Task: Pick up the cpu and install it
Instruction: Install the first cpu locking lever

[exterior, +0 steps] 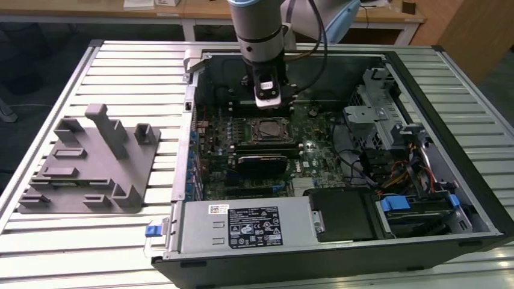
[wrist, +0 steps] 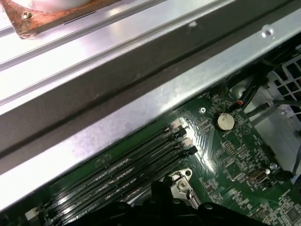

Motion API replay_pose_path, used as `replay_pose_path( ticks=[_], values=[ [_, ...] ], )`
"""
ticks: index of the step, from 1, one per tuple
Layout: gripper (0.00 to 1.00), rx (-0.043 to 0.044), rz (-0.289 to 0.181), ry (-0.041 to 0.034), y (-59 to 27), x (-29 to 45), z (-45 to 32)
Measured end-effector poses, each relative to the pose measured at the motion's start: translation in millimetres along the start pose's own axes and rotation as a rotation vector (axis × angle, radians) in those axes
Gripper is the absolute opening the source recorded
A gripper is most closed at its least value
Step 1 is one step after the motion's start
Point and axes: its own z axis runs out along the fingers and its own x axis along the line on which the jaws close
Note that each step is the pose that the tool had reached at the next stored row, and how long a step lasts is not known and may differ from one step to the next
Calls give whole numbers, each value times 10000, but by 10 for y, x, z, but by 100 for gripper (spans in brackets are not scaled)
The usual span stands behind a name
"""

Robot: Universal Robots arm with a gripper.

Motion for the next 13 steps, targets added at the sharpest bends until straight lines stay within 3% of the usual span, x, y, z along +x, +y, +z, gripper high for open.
replay_pose_path(
  ticks=[3, 6, 10, 13],
  values=[
    [11, 115, -55, 121, -11, -7, 0],
    [11, 428, -184, 268, -13, -8, 4],
    [11, 814, -320, 391, -21, -11, 8],
    [11, 902, -347, 429, -54, -32, 3]
  ],
)
